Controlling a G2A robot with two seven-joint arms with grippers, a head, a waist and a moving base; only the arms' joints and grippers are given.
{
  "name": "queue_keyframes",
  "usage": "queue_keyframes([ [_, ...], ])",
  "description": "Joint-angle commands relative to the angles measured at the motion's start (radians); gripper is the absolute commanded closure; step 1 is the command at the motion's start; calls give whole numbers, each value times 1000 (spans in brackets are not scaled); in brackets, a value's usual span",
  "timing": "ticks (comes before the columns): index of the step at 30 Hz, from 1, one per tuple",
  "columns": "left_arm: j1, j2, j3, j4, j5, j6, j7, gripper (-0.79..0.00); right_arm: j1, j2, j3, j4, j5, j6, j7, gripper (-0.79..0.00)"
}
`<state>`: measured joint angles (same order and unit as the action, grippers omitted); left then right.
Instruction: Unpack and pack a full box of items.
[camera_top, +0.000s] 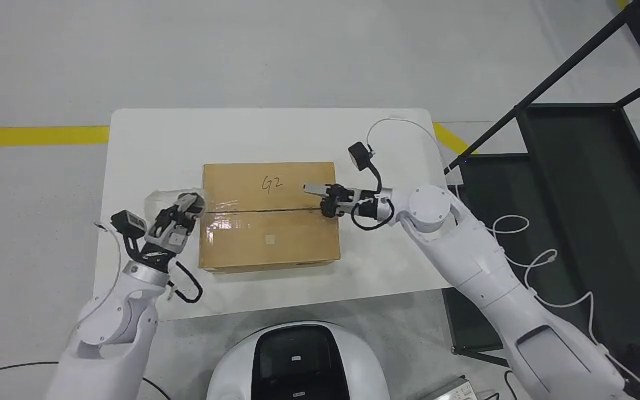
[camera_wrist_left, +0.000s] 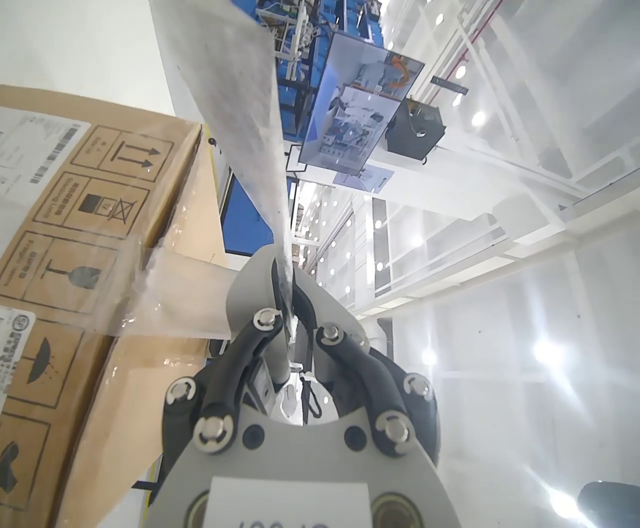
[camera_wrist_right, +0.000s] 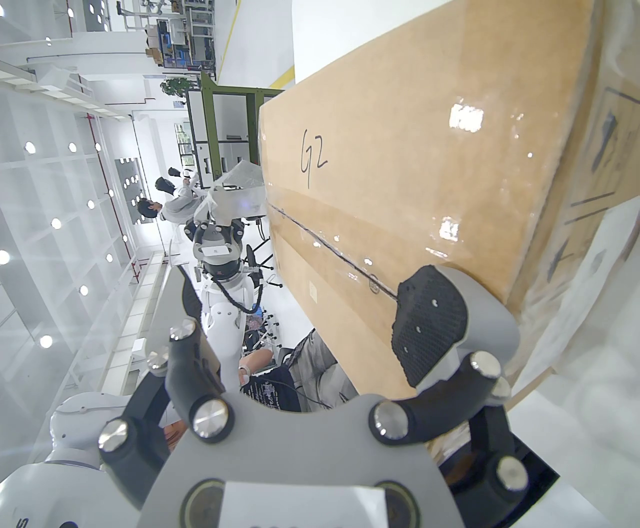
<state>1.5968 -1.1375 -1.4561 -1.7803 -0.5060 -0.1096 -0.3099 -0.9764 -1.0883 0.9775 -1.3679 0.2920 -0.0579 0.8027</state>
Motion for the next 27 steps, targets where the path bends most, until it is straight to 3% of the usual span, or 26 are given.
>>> queue_keyframes([
  [1, -15, -2, 24, 11, 37, 10, 0, 0, -4, 0, 5, -4, -2, 1, 1, -785],
  [10, -49, -7, 100, 48, 229, 26, 17, 0, -18, -1, 19, -17, -8, 11, 0, -785],
  [14, -58, -9, 125, 50, 332, 35, 42, -83, -24, -3, 22, -22, -8, 9, -1, -785],
  [15, -59, -9, 130, 50, 352, 36, 47, -135, -25, -3, 22, -22, -9, 9, -1, -785],
  [16, -60, -10, 135, 50, 373, 37, 53, -277, -26, -4, 23, -23, -9, 8, -1, -785],
  [17, -62, -10, 140, 49, 393, 35, 60, -594, -26, -4, 23, -23, -9, 7, -1, -785],
  [18, -63, -11, 145, 48, 411, 32, 66, -785, -27, -5, 24, -23, -9, 6, -2, -785],
  [27, -63, -17, 167, 30, 425, 2, 66, -785, -52, -3, 62, -25, 10, -29, -11, -785],
])
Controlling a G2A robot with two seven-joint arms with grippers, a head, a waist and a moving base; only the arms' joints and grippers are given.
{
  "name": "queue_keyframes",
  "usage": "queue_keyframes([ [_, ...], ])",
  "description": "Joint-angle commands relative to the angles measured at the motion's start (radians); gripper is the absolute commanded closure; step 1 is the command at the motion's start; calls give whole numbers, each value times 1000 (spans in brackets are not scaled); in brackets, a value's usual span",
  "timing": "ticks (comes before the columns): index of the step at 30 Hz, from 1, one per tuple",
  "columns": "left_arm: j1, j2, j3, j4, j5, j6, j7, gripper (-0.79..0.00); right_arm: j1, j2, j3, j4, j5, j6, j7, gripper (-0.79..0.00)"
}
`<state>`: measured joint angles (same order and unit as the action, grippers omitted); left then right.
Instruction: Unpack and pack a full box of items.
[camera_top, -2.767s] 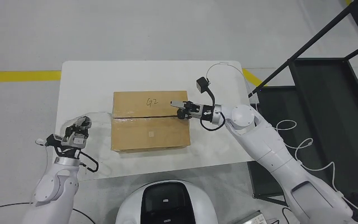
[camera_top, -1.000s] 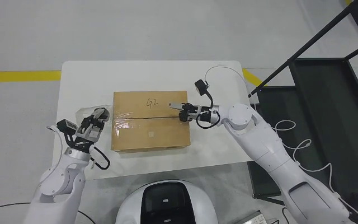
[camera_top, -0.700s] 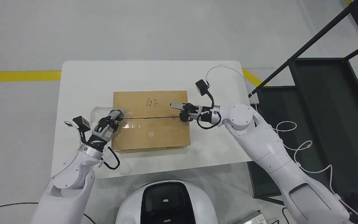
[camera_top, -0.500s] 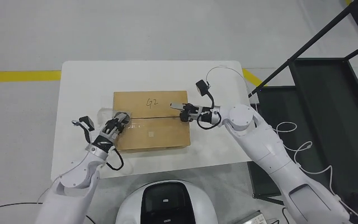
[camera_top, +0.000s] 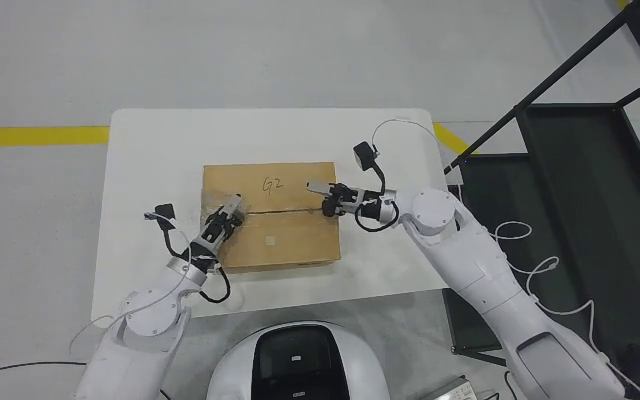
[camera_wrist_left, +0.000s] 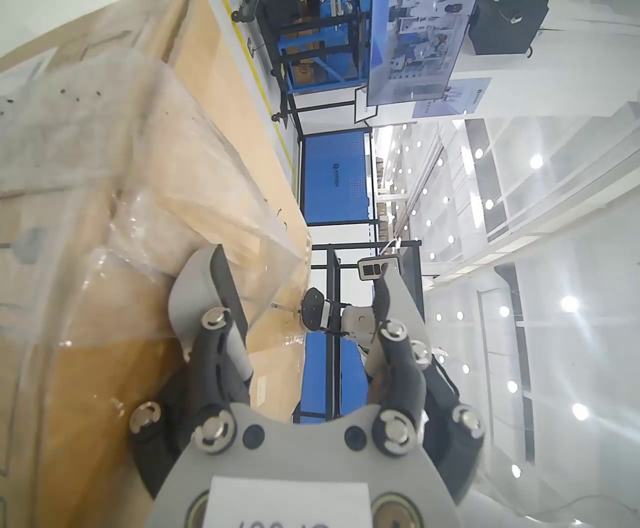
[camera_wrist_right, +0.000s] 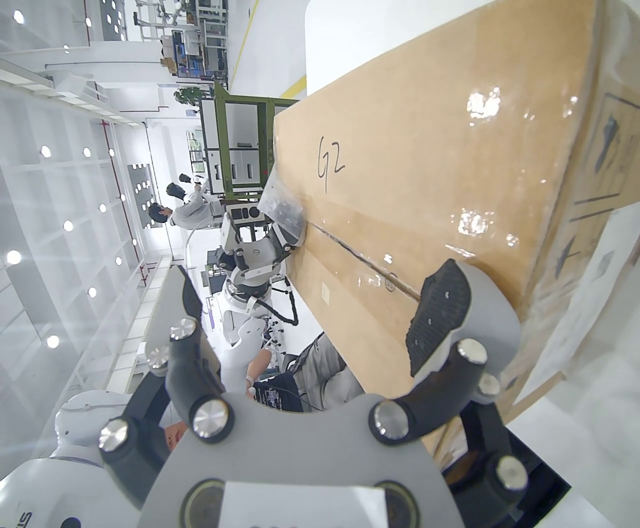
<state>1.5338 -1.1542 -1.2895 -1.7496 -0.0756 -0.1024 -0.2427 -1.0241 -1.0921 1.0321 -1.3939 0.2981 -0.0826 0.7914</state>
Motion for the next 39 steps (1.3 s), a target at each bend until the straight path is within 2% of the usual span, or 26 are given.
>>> queue_keyframes([
  [1, -1, -1, 1, -1, -11, -10, -4, -785, -10, 2, 16, 1, 8, -11, 0, -785],
  [9, -14, -8, 17, 4, -37, -22, -14, -785, -62, 14, 73, -17, 29, -49, 26, -785],
  [16, -29, -13, 47, 16, 22, -4, -18, -785, -64, 11, 78, -17, 51, -90, 48, -785],
  [22, -26, -16, 52, -3, 24, -55, -22, -785, -62, 11, 87, -15, 57, -109, 67, -785],
  [27, -19, -15, 22, -26, -30, -77, -44, -785, -60, 9, 92, -6, 64, -117, 77, -785],
  [32, -7, -8, -24, -67, -70, -15, -114, -785, -61, 8, 97, -3, 64, -127, 76, -785],
  [39, 50, 12, -146, -175, -178, 72, -280, -785, -67, 8, 109, 0, 71, -137, 69, -785],
])
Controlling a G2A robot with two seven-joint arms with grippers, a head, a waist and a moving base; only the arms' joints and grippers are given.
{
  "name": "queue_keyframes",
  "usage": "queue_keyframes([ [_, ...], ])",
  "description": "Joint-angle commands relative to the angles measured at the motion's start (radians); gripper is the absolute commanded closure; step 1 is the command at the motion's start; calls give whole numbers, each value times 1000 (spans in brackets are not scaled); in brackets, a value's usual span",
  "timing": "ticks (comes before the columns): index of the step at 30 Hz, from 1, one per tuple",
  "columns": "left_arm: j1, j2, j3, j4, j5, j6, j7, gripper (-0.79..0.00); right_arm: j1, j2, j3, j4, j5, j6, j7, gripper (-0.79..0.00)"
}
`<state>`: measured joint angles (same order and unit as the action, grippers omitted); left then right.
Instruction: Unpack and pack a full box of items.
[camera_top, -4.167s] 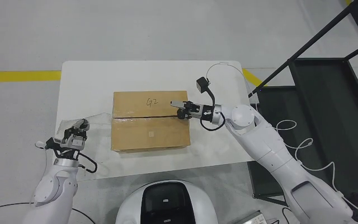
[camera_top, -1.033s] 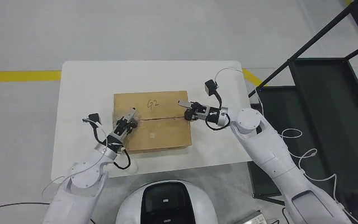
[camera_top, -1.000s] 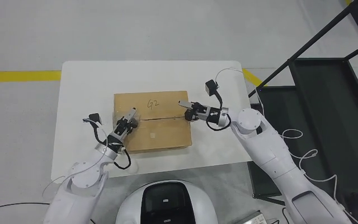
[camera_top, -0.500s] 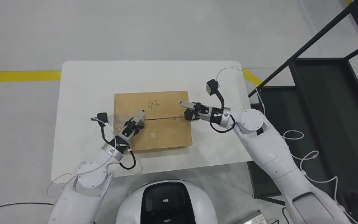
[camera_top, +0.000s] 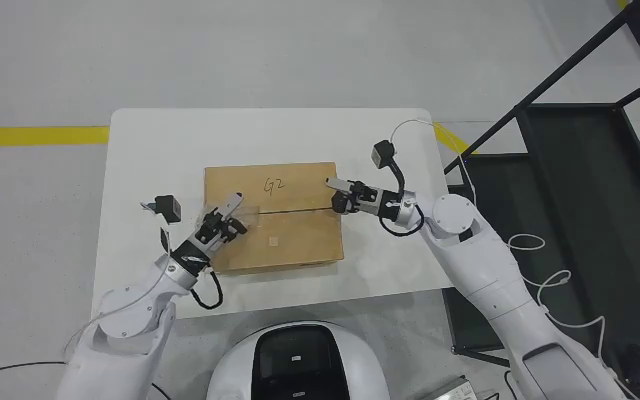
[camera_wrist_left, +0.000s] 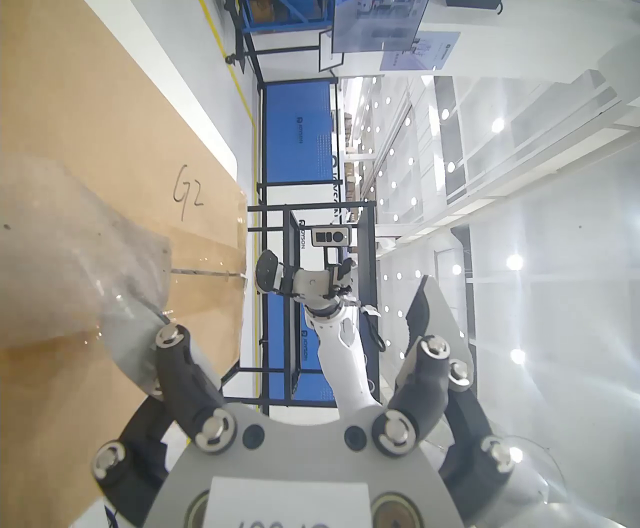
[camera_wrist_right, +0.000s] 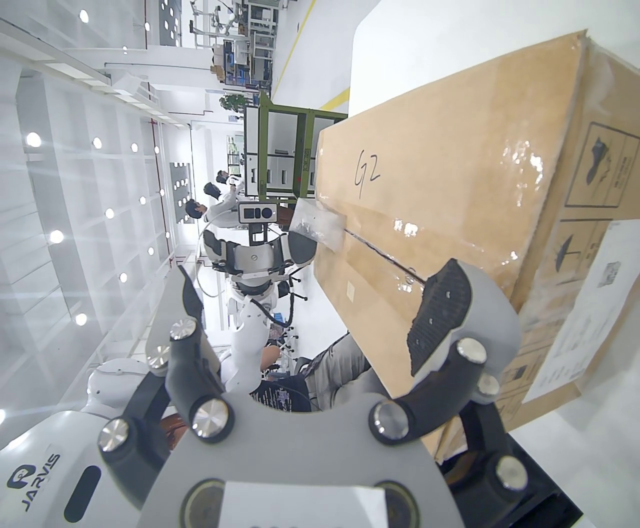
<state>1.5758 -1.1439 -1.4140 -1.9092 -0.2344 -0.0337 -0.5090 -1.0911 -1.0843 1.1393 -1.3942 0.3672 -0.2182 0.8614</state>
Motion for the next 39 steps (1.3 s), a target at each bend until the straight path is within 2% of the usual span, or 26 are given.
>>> queue_keyframes([
  [1, 16, 4, -41, -28, -38, 3, -19, -785, 0, 0, 3, 1, 3, -3, 0, -785],
  [5, 35, 6, -97, -48, -89, -16, -7, -785, 0, -1, 11, 5, 8, -11, 1, -785],
  [15, 61, 10, -199, -16, -182, -39, -4, -785, 1, 0, 23, -10, 19, -52, 47, -785],
  [21, 59, 14, -292, 46, -260, -44, -2, -785, 6, -5, 7, -33, 81, -85, 137, -785],
  [26, 55, 18, -361, 122, -289, -67, -17, -785, 33, -14, -31, -32, 58, -75, 134, -785],
  [31, 43, 17, -378, 177, -293, -114, -17, -785, 44, -19, -51, -33, 26, -70, 111, -785],
  [34, 24, 22, -382, 199, -262, -115, -60, -785, 42, -21, -56, -35, 12, -63, 102, -785],
  [39, -32, 39, -397, 245, -217, -54, -231, -785, 37, -22, -58, -45, 2, -50, 91, -785],
])
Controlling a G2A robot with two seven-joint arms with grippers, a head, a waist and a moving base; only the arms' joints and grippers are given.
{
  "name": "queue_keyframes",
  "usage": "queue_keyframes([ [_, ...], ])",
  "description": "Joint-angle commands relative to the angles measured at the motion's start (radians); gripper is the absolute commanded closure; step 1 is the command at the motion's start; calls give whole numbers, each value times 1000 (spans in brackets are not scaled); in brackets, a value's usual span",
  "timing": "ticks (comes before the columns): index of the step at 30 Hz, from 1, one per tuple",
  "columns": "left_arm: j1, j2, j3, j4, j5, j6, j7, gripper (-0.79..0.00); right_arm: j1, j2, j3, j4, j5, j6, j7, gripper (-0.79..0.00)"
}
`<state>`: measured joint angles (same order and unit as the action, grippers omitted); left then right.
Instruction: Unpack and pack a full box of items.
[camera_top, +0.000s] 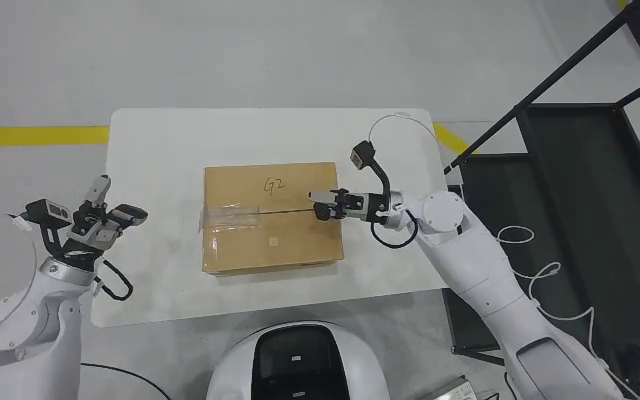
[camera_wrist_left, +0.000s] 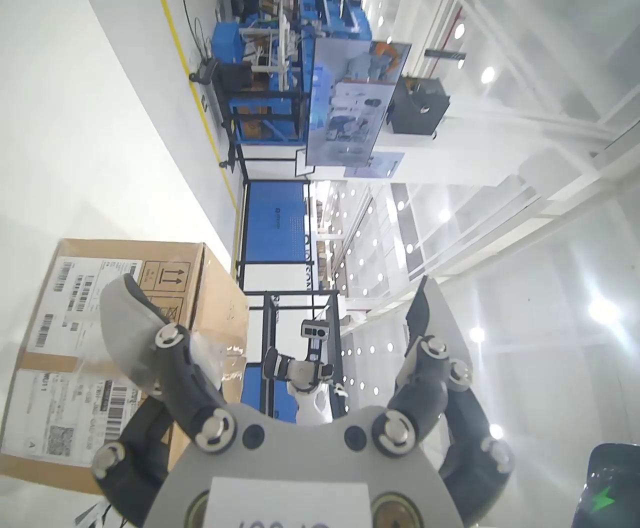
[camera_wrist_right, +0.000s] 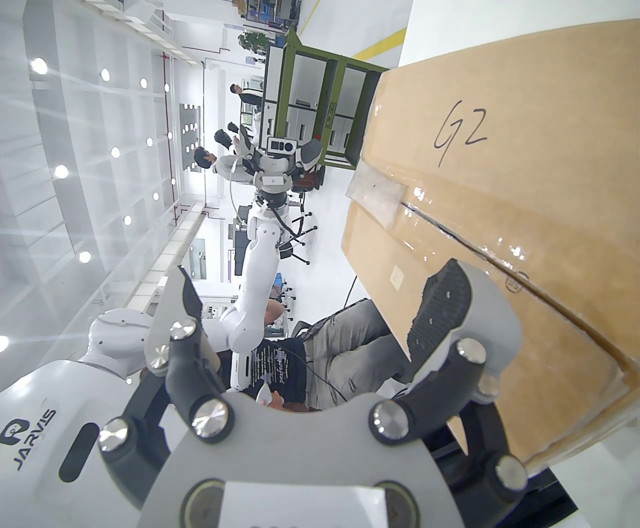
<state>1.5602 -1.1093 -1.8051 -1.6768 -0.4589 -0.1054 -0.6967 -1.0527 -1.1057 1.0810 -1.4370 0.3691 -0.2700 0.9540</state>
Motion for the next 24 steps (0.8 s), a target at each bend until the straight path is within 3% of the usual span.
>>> queue_keyframes([
  [1, -31, 8, -8, 23, 20, 27, -79, -785, -4, 0, 0, -5, 0, 3, -4, -785],
  [13, -191, 50, -39, 163, 57, 144, -385, -785, -12, -4, -7, -27, 33, -14, 31, -785],
  [18, -225, 57, -31, 215, 30, 159, -423, -785, 43, -18, -43, -11, 64, 0, 48, -785],
  [24, -247, 62, -34, 255, 22, 114, -377, -785, 176, -70, -191, 57, 32, 62, -16, -785],
])
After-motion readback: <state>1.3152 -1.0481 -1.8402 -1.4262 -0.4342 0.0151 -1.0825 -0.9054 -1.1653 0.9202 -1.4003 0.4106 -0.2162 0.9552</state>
